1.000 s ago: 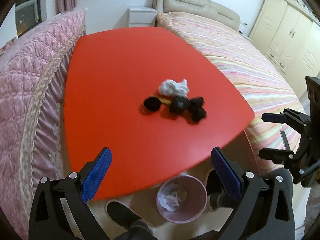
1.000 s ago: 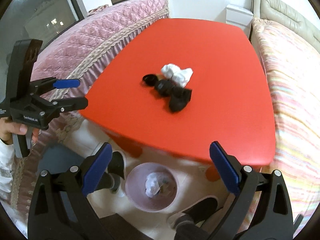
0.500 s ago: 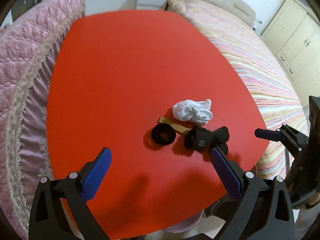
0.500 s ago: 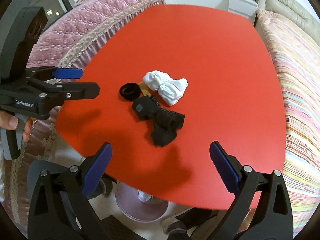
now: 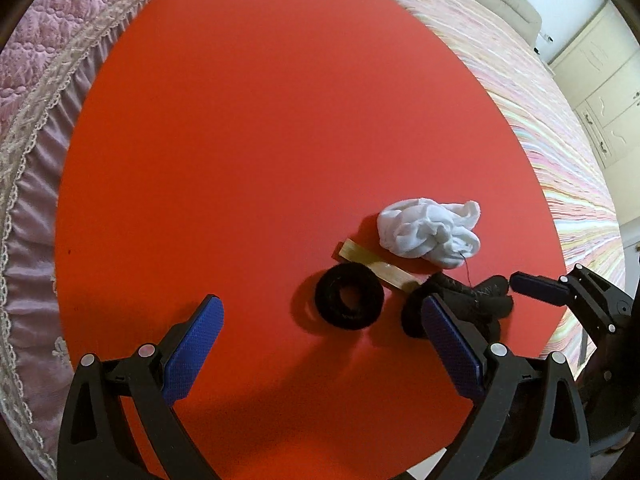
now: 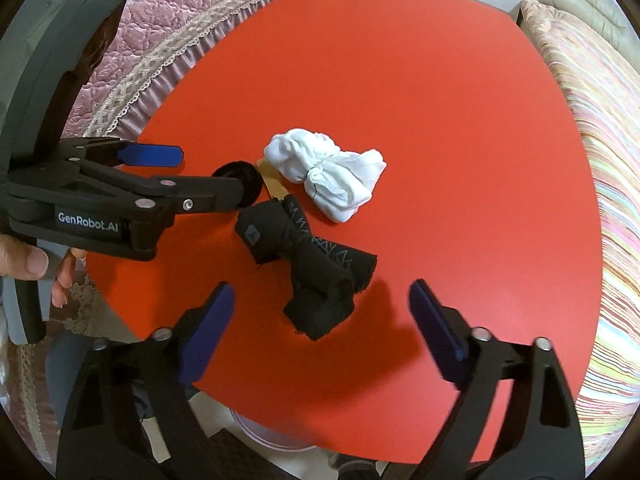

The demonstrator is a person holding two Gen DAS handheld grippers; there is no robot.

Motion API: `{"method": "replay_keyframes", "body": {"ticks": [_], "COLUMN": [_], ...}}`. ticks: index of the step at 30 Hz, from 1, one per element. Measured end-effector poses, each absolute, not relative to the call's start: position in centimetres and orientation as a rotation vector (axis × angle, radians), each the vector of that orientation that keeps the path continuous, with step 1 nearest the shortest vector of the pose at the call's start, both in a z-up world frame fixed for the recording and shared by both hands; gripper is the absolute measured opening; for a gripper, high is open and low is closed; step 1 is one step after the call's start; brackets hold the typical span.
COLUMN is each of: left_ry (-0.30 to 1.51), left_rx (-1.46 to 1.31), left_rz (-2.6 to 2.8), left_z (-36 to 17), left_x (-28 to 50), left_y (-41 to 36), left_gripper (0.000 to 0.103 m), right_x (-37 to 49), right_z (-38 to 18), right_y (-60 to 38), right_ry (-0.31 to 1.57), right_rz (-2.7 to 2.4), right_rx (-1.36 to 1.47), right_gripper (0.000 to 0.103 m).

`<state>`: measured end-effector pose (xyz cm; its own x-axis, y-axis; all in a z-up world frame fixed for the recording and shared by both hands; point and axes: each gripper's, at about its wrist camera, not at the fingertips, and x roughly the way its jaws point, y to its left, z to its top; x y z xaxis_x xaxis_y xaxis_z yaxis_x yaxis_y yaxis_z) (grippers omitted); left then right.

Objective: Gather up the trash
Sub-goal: 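Grasp the black hair tie with the left gripper while the right gripper grasps the black sock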

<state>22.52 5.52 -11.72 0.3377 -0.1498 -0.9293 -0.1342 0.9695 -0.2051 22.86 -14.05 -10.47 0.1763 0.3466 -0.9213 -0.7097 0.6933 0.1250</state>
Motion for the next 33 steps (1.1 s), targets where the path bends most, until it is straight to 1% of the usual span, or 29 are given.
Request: {"method": "replay_keyframes", "body": {"ticks": [2,3,4,5,7,8,9,10,11,12,14,18,23,33], "left_ry": [1.23,1.228,1.228,1.235,1.223,1.216,1.211,1.206,1.201,1.198,1.192,1.177,1.152,1.086], "left_rx": [-0.256,-0.252,-0.248,-0.245,-0.238,-0.237,-0.236,-0.229,-0.217,-0.207,-0.199,-0.174,-0.16,-0.106], "left_rz": [-0.01,-0.01,-0.01,-0.008,-0.005,-0.004,-0.004,-0.005,-0.006,-0.006,-0.006,-0.024,-0.031,-0.027], "left_z": [-11.9,-11.9,-12.0,-12.2,-12.2,-12.2,-12.1,-12.0,-12.0,-11.9,-11.9,-11.7,-11.3,-9.8], "left_x": [22.5,22.6,22.6,22.5,22.4,22.4,22.6,22.5,22.4,22.3,22.2,21.8,20.7,16.8], "left_y": [5.3,5.3,5.3,5.4,5.5,5.5,5.6,5.6,5.5,5.4,5.3,5.0,4.9,3.9], "left_gripper": [0.093,0.09,0.082,0.079,0.076,0.074,0.072,0.066,0.056,0.05,0.032,0.029,0.029,0.029], "right_x": [23.0,23.0,23.0,23.0,23.1,23.1,23.1,23.1,23.0,23.1,23.1,22.9,22.3,20.1], "right_z": [-10.7,-10.8,-10.9,-11.0,-11.3,-11.4,-11.5,-11.5,-11.5,-11.6,-11.8,-11.6,-11.3,-9.5], "right_y": [-13.9,-13.8,-13.8,-13.8,-13.7,-13.7,-13.7,-13.7,-13.7,-13.6,-13.5,-13.6,-14.2,-16.2], "right_ry": [1.176,1.177,1.176,1.177,1.182,1.183,1.184,1.18,1.18,1.18,1.177,1.167,1.156,1.109], "right_rz": [0.773,0.772,0.773,0.773,0.772,0.77,0.766,0.766,0.77,0.768,0.77,0.768,0.765,0.757], "right_rx": [-0.369,-0.37,-0.372,-0.373,-0.369,-0.369,-0.369,-0.371,-0.368,-0.367,-0.373,-0.373,-0.362,-0.328], "right_gripper": [0.08,0.078,0.077,0.075,0.07,0.067,0.061,0.059,0.055,0.048,0.039,0.031,0.029,0.029]}}
